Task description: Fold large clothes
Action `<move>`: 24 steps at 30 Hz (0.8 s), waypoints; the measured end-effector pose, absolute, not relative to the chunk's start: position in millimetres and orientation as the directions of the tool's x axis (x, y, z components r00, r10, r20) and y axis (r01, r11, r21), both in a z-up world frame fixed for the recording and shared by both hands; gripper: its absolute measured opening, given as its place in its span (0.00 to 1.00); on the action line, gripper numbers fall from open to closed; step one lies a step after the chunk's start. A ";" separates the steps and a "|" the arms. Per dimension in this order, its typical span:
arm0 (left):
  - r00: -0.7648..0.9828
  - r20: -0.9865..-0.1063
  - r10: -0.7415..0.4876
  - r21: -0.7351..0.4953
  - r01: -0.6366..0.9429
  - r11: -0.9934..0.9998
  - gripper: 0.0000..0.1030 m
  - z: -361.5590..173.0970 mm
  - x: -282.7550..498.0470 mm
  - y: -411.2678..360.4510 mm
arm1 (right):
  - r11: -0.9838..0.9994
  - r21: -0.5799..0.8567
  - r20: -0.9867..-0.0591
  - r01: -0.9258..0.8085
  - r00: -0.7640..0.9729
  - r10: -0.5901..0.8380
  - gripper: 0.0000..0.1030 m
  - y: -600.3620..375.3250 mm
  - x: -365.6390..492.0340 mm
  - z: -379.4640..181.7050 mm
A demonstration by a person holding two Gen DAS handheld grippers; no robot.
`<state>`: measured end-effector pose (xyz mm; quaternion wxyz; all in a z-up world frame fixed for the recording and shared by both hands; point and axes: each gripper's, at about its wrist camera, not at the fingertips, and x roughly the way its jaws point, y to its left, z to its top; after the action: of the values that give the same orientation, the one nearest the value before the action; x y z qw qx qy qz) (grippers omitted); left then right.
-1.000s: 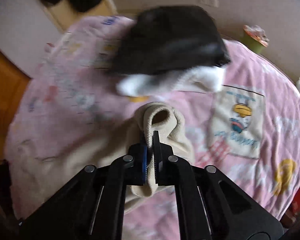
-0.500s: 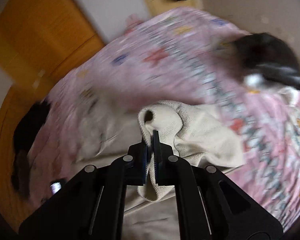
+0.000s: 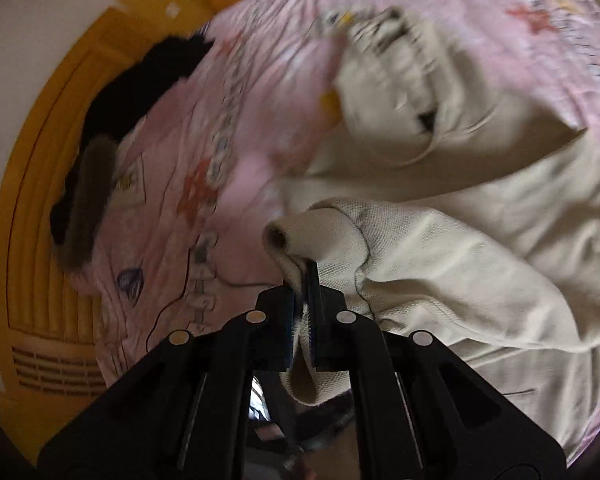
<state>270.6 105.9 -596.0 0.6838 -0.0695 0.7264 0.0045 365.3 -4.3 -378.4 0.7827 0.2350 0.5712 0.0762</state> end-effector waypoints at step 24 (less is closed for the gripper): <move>-0.005 -0.996 -0.086 -0.085 -0.060 0.995 0.79 -520.7 277.5 134.5 | 0.667 0.708 -0.700 0.230 0.348 0.623 0.70 -75.9 346.0 -406.6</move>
<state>277.5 134.5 -520.7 0.7036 -0.0514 0.7087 -0.0090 346.0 -75.9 -406.6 0.7253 0.3846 0.5547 0.1355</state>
